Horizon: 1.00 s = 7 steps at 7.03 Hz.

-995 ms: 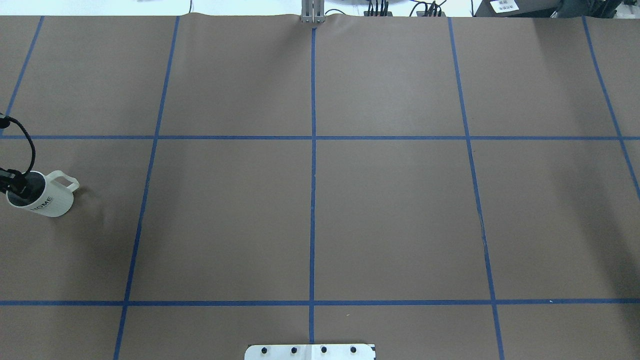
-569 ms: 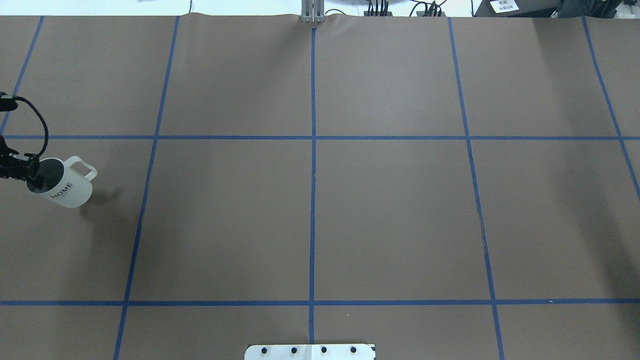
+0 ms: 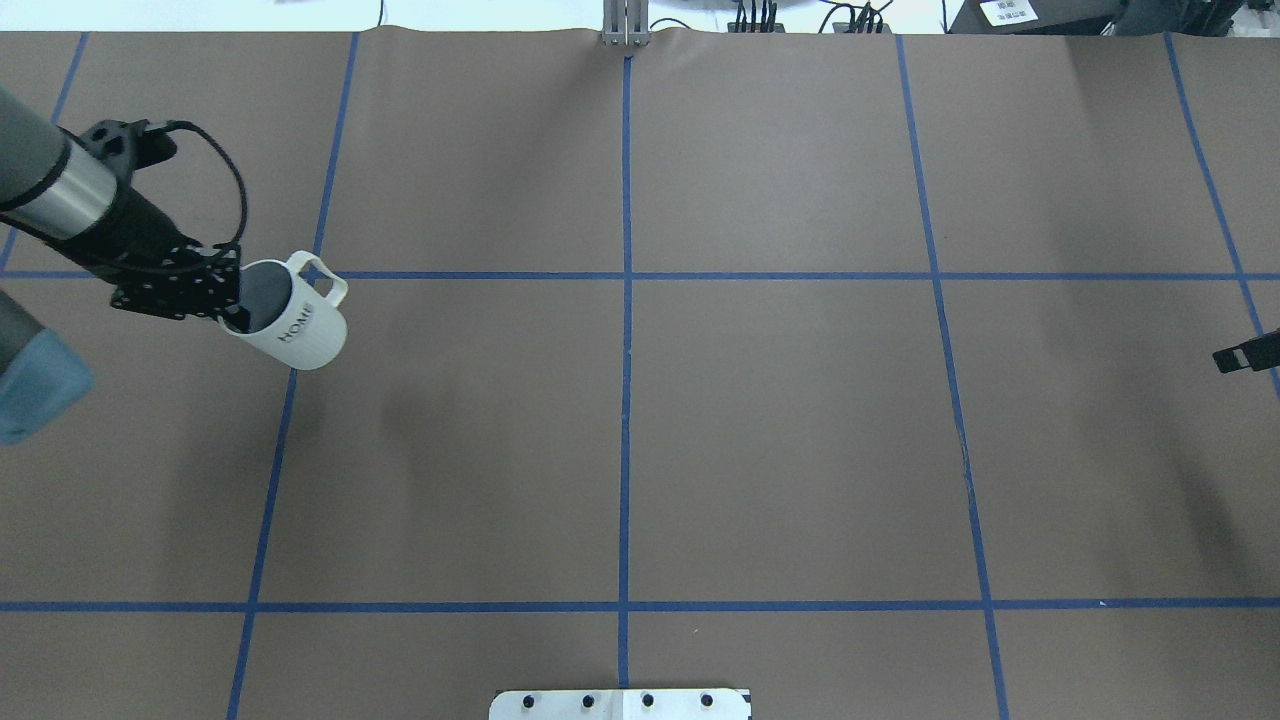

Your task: Left arm hands cup to right arm to dump lemon

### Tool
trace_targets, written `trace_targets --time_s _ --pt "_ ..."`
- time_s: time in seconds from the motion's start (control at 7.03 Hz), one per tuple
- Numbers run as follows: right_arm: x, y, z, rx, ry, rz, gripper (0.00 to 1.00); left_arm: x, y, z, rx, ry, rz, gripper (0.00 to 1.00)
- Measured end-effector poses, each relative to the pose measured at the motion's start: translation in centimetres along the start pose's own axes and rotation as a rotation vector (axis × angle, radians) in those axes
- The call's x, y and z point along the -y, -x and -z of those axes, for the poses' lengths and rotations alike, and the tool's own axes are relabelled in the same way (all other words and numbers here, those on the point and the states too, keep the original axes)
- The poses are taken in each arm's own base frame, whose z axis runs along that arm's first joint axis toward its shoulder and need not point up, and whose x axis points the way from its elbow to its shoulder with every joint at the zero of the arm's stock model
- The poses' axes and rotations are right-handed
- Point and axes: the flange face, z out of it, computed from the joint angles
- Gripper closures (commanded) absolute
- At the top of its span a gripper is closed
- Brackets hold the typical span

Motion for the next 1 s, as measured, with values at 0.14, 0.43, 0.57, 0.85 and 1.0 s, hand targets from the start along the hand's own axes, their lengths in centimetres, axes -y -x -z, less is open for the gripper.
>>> trace_targets --time_s 0.14,0.43,0.57,0.85,1.0 --pt "2.2 4.0 -1.3 0.047 -0.025 -0.042 0.0 -2.2 -7.2 -0.4 -0.026 0.029 0.062 1.0" --pt "6.5 11.9 -2.3 0.131 -0.071 -0.076 0.0 -4.7 -18.1 0.1 -0.064 0.063 0.19 1.0" --pt "7.5 14.6 -1.9 0.14 -0.143 -0.036 0.0 -4.9 -22.1 0.0 -0.07 0.073 0.264 1.0" --pt "7.6 17.3 -1.8 0.118 -0.328 0.051 0.01 -4.9 -30.6 -1.3 -0.058 0.067 0.392 1.0" --pt "7.4 19.0 -2.8 0.092 -0.391 0.077 0.01 -4.7 -34.4 -1.7 -0.048 0.061 0.443 1.0"
